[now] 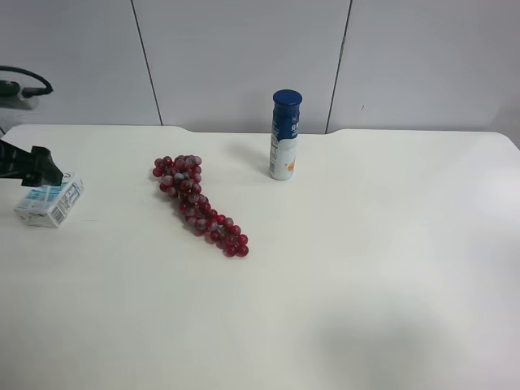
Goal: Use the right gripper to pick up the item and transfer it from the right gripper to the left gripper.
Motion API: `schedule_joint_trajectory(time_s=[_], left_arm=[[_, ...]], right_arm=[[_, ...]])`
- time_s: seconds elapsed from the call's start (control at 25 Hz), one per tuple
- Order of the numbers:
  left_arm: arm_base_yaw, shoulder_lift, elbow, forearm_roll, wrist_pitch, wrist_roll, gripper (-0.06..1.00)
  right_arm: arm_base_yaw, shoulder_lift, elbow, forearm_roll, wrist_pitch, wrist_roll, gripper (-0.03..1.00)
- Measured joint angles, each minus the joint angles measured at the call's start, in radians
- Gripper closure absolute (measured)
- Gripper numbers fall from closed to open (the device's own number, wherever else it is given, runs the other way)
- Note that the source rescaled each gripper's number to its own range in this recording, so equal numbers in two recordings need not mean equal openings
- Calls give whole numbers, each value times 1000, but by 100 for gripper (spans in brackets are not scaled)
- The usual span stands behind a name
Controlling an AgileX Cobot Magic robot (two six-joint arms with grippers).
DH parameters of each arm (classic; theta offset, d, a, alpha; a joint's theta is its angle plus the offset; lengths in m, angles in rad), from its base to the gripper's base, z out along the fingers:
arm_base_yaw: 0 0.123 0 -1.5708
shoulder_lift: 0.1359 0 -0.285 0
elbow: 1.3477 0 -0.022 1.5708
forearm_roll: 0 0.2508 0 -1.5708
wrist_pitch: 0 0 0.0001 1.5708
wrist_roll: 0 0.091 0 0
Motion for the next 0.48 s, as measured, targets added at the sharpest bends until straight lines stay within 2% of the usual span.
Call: schedule_joint_trajectory(time_s=[0.2,0.48], left_arm=[[0,-266,-3,0,238,-55,-4],[0,-670,-3,11,463,-200,-5]], right_arm=[[0,0,0,0,0,0,-2],[0,0,0,0,0,0,-2]])
